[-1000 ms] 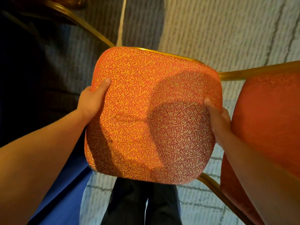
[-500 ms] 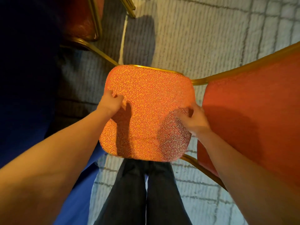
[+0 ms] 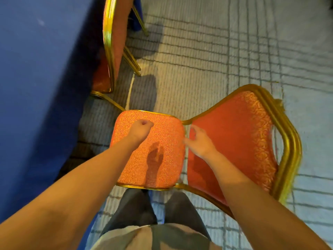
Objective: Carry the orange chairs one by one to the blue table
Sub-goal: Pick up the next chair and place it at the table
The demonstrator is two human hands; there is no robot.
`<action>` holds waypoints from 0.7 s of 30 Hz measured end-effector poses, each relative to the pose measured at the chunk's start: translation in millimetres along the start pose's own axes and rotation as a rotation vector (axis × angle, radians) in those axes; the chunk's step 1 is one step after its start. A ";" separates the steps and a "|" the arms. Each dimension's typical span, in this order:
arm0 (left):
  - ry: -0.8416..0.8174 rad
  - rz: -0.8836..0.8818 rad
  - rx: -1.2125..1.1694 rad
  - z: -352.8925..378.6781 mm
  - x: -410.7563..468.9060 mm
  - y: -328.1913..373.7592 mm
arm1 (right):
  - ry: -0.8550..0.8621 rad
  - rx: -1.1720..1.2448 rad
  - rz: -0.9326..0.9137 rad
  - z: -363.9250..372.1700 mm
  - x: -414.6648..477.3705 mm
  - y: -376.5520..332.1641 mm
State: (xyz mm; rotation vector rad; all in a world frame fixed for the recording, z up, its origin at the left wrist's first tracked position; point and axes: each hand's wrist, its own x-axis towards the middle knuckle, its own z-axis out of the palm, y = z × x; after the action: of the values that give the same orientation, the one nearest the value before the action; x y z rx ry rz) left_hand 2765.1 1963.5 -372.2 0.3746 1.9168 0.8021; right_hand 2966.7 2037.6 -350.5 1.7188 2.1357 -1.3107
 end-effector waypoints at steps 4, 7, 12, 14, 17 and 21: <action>0.036 0.045 -0.028 13.4 -24.5 24.5 | -0.042 -0.099 -0.048 -33.8 -5.0 -5.5; 0.092 0.054 -0.068 32.0 -46.7 34.6 | -0.063 -0.156 -0.119 -54.7 -5.7 -0.7; 0.237 0.104 -0.135 68.8 -90.4 33.9 | -0.157 -0.308 -0.245 -90.4 -11.7 18.5; 0.283 0.104 -0.162 86.8 -107.0 31.9 | -0.182 -0.356 -0.290 -106.3 -12.8 24.3; 0.338 0.092 -0.205 109.5 -130.4 28.5 | -0.232 -0.435 -0.355 -123.9 -14.7 27.6; 0.396 0.110 -0.188 124.3 -155.3 27.2 | -0.257 -0.523 -0.459 -138.5 -18.9 22.2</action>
State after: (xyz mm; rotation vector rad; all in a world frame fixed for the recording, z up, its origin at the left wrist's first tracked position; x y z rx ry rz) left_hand 2944.9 1941.0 -285.7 0.2170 2.1735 1.1900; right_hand 3049.4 2115.0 -265.6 0.8512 2.4937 -0.8585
